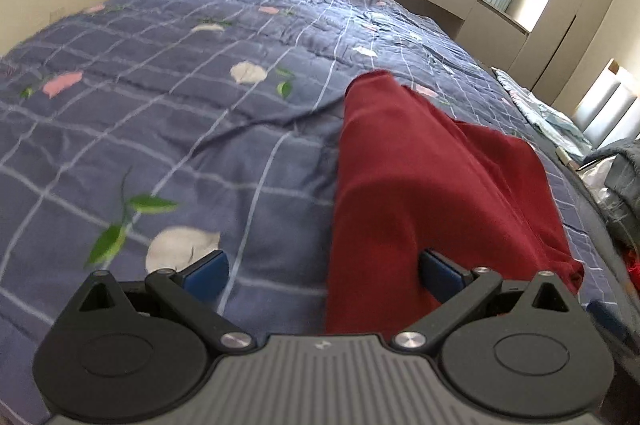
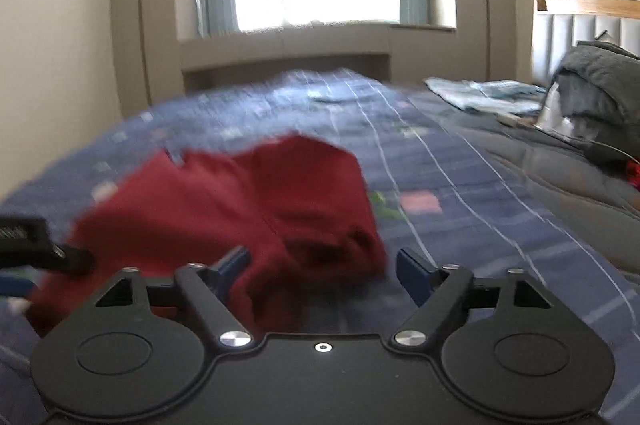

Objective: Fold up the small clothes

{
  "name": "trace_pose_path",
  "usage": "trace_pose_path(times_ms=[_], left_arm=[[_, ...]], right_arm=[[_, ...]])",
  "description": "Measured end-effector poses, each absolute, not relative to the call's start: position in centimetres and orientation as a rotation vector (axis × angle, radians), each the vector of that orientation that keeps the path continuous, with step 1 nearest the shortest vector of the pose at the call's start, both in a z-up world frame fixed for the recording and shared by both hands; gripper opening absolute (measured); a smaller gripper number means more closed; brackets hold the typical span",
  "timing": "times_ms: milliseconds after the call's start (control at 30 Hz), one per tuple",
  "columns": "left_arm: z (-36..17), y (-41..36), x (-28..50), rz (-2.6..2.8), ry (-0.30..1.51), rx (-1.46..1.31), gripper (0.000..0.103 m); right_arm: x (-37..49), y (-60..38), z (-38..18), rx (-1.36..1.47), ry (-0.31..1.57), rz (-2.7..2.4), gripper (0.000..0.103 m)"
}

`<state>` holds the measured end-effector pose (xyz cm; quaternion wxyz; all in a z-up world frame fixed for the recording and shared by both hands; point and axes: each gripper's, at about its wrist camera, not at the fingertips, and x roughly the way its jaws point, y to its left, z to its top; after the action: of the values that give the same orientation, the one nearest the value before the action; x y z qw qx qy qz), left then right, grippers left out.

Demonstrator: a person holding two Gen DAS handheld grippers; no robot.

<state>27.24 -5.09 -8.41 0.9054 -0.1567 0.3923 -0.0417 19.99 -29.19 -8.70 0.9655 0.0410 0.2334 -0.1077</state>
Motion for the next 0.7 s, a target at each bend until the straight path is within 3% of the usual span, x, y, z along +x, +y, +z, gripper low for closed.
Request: trace_pose_path(times_ms=[200,467,700], left_arm=[[-8.9,-5.1,25.9,-0.108,0.785,-0.256,0.102],[-4.6,-4.9,27.8,-0.092,0.706,-0.307,0.103],[-4.1,-7.7,35.2,-0.003,0.687,-0.228,0.103]], right_arm=[[19.5,-30.4,-10.4,0.126,0.51,-0.24,0.102],[19.7,-31.0,-7.1,0.098,0.367,-0.185,0.102],[27.8,-32.3,-5.4,-0.086,0.367,-0.117,0.102]])
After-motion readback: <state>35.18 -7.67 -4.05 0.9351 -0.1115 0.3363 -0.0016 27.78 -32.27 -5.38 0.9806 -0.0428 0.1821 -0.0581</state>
